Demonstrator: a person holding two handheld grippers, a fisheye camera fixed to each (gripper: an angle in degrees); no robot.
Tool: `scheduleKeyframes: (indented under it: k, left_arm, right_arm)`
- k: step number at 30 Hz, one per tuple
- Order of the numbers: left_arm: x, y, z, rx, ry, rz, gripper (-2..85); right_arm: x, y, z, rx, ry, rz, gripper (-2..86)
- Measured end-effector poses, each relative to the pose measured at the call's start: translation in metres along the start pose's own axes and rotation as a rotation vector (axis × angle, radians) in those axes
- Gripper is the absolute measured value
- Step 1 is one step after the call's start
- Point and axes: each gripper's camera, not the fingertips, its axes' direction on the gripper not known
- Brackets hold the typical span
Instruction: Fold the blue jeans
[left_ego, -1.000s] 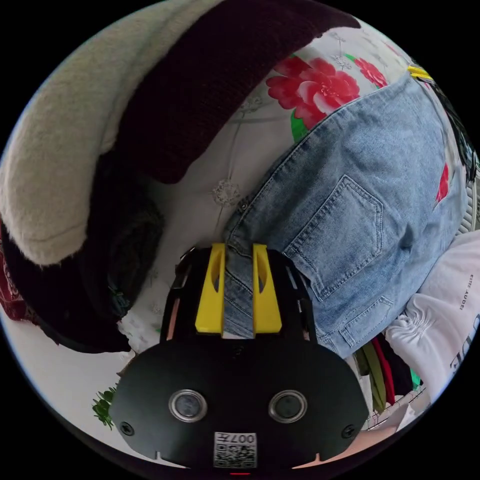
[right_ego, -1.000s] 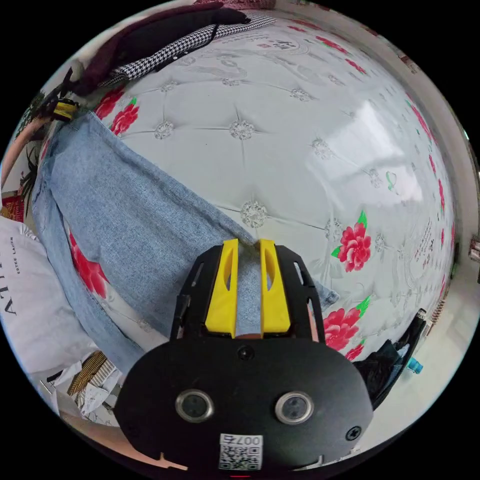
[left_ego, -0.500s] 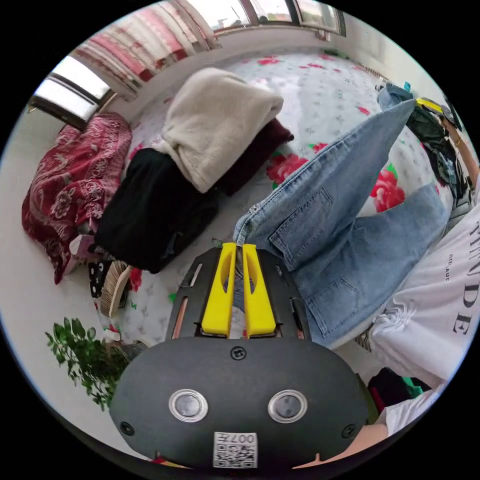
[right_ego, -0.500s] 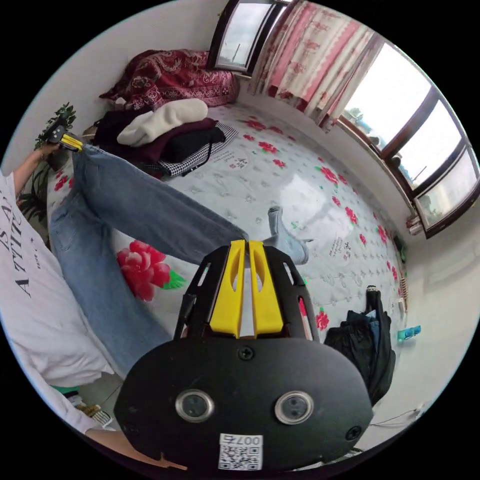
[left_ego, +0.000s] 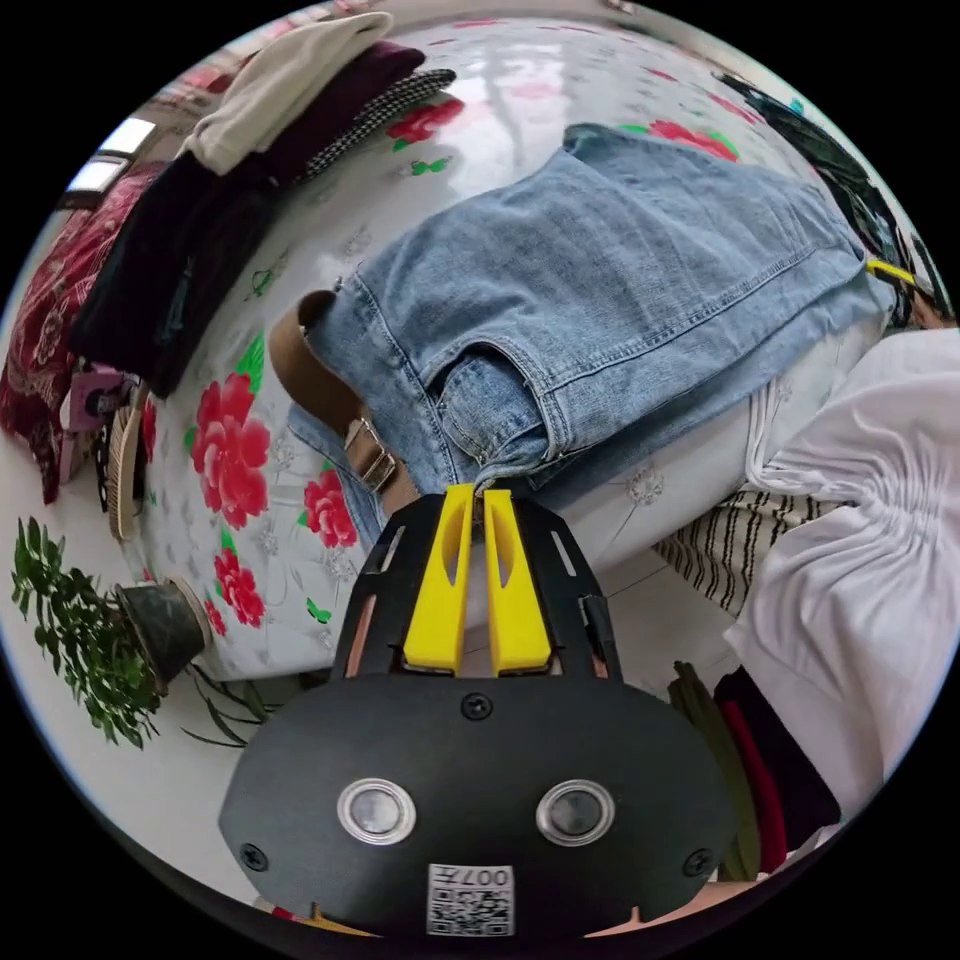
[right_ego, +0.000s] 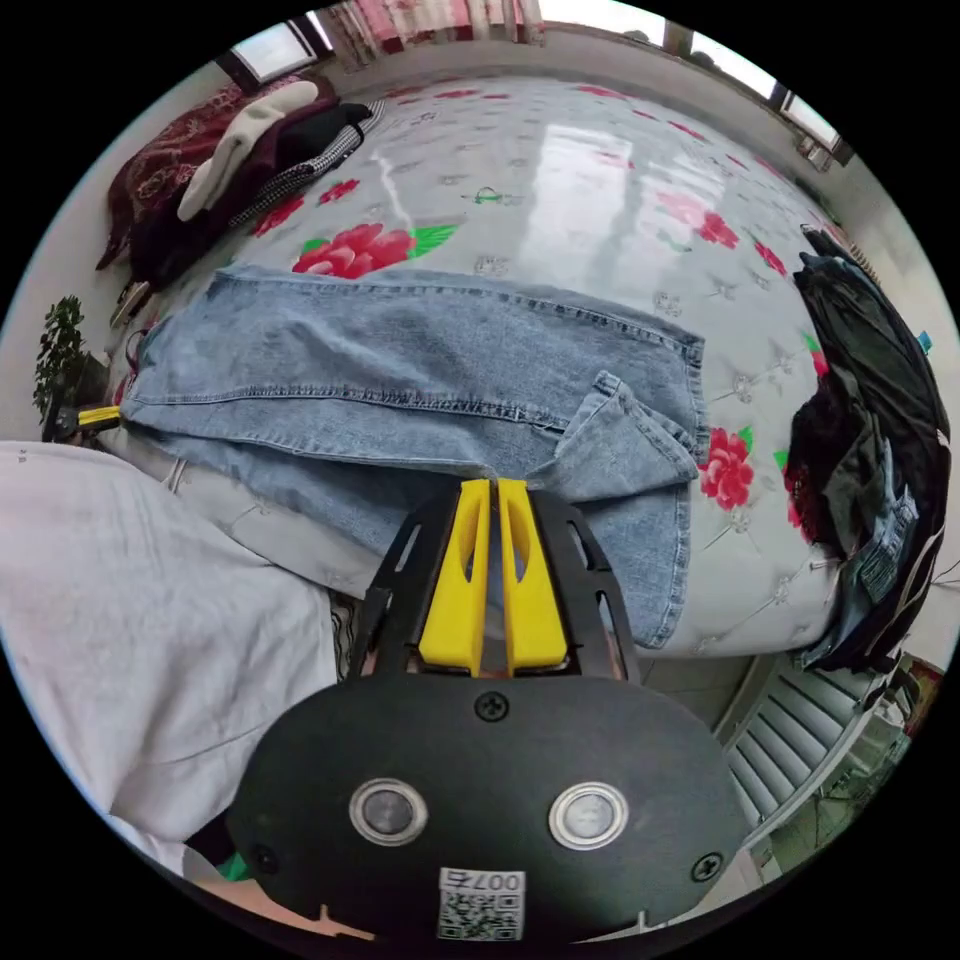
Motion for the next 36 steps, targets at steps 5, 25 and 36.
scheduleKeyframes:
  k: [5, 25, 36]
  left_arm:
    - [-0.029, -0.007, -0.065, 0.152, -0.072, -0.041, -0.7]
    - [0.010, -0.033, 0.025, -0.146, -0.164, 0.091, -0.6]
    - [-0.005, -0.017, 0.016, -0.132, -0.138, 0.014, -0.6]
  right_arm:
    - [-0.013, -0.001, -0.070, 0.231, 0.070, -0.103, -0.1]
    - [-0.003, 0.062, -0.004, 0.384, -0.034, 0.390, 8.9]
    - [0.025, 0.053, 0.023, 0.294, 0.019, 0.603, 0.5]
